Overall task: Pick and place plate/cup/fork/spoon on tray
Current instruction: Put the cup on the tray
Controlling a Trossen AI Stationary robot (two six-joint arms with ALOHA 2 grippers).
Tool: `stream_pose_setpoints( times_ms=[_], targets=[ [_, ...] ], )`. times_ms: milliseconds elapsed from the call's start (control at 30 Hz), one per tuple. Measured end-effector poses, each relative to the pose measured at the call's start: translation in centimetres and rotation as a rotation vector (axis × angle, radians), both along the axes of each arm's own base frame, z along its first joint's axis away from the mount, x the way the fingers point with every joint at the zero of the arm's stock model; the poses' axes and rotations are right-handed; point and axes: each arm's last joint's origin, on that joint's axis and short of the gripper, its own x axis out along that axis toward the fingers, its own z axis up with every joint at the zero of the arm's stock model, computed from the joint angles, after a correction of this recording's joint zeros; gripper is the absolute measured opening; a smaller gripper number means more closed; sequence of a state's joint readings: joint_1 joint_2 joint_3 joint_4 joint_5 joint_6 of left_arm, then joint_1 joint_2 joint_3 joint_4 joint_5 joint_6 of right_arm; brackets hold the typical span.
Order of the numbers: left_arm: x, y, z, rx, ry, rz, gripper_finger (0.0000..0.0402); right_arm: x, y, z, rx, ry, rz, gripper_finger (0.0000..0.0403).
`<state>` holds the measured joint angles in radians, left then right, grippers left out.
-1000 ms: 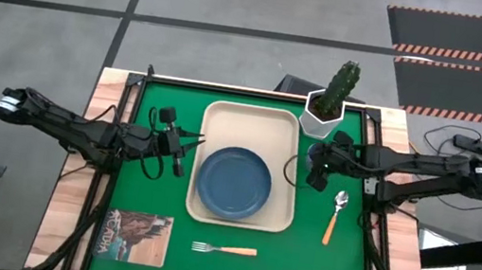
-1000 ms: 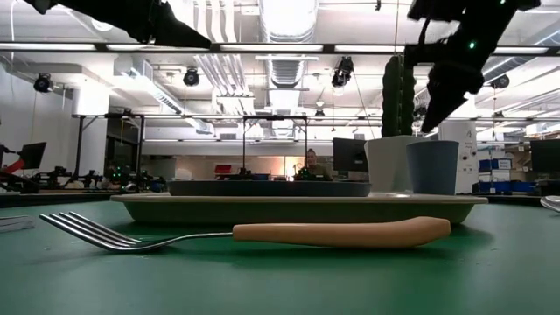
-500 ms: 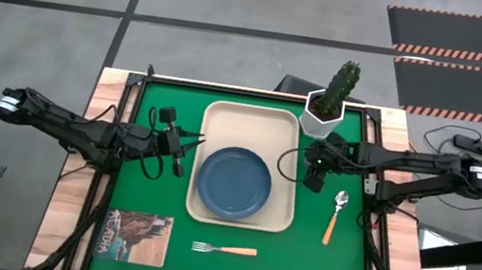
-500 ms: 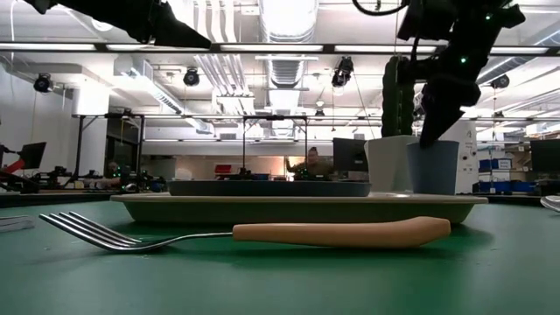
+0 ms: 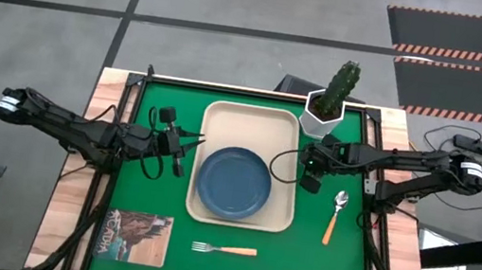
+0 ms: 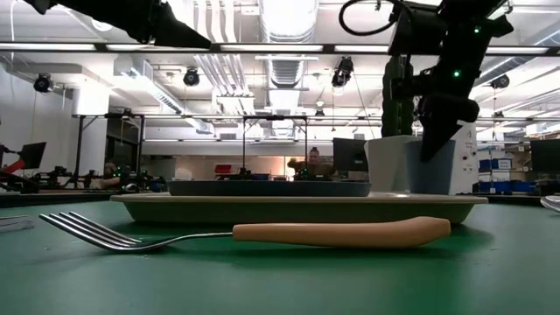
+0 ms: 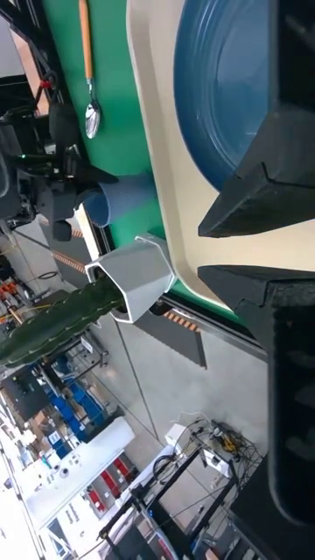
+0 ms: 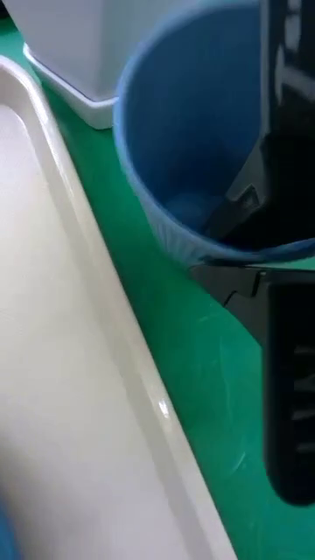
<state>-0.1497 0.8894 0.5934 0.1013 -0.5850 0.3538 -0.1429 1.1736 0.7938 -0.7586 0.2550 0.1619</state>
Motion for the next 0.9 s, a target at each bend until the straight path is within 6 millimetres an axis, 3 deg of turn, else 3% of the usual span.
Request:
stream_pose_setpoints(
  times_ms=[233, 367, 667, 900],
  targets=[
    [0.0, 0.0, 0.0, -0.002, 0.0, 0.0, 0.0044, 0.3, 0.5, 3.2, 0.006, -0.01, 0.003, 0.0009],
    [0.0, 0.0, -0.1, -0.001, 0.003, 0.0, 0.0044, 1.6, 1.6, 5.5, 0.0, -0.07, 0.06, 0.0009],
    [0.0, 0.1, 0.8, -0.01, -0.097, 0.036, 0.0044, 7.4, 2.8, 9.1, -0.056, -0.122, 0.225, 0.0009],
    [-0.8, 0.2, 1.6, -0.02, -0.163, 0.038, 0.0044, 12.5, 1.1, 10.5, -0.134, -0.106, 0.342, 0.0009]
  ],
)
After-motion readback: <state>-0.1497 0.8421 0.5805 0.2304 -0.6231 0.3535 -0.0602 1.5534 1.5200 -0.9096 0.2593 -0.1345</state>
